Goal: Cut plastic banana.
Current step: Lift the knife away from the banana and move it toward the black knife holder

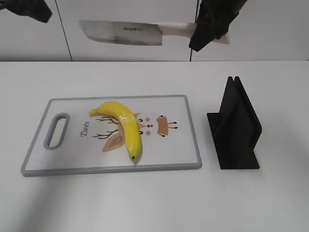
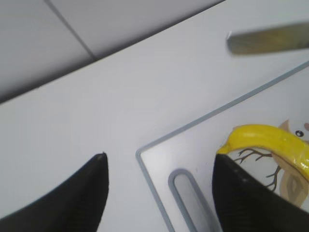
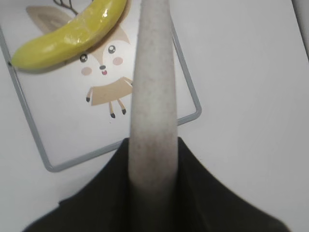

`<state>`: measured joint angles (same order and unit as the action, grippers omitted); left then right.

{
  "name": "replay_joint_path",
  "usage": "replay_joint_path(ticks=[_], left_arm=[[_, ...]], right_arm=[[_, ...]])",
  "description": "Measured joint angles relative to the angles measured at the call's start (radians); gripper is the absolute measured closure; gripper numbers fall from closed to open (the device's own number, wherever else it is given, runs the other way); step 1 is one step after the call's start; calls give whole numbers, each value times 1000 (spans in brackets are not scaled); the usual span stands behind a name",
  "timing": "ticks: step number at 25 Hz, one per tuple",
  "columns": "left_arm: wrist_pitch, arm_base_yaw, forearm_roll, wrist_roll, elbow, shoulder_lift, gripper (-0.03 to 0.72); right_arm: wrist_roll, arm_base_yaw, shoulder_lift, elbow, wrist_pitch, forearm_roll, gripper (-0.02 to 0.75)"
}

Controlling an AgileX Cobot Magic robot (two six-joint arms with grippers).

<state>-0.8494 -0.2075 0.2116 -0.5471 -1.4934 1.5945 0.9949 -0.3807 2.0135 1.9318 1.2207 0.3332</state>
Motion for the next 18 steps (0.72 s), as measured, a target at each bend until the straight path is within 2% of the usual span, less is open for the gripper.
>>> replay_joint_path(ticks=[4, 7, 10, 12, 16, 18], left_arm=[[-152, 57, -81, 220, 0, -41, 69], [-313, 101, -94, 308, 0, -49, 77], [-354, 135, -97, 350, 29, -64, 85], [-359, 152, -102, 362, 94, -103, 92], [-365, 161, -111, 370, 273, -246, 96], [-368, 161, -112, 371, 357, -326, 96]], right_arm=[[-338, 0, -35, 0, 0, -8, 570], [-558, 0, -59, 0, 2, -35, 570], [-734, 0, -102, -25, 2, -52, 570], [-807, -1, -155, -83, 0, -52, 570], [-917, -6, -312, -297, -9, -69, 570], [-990, -7, -405, -424, -66, -116, 570]])
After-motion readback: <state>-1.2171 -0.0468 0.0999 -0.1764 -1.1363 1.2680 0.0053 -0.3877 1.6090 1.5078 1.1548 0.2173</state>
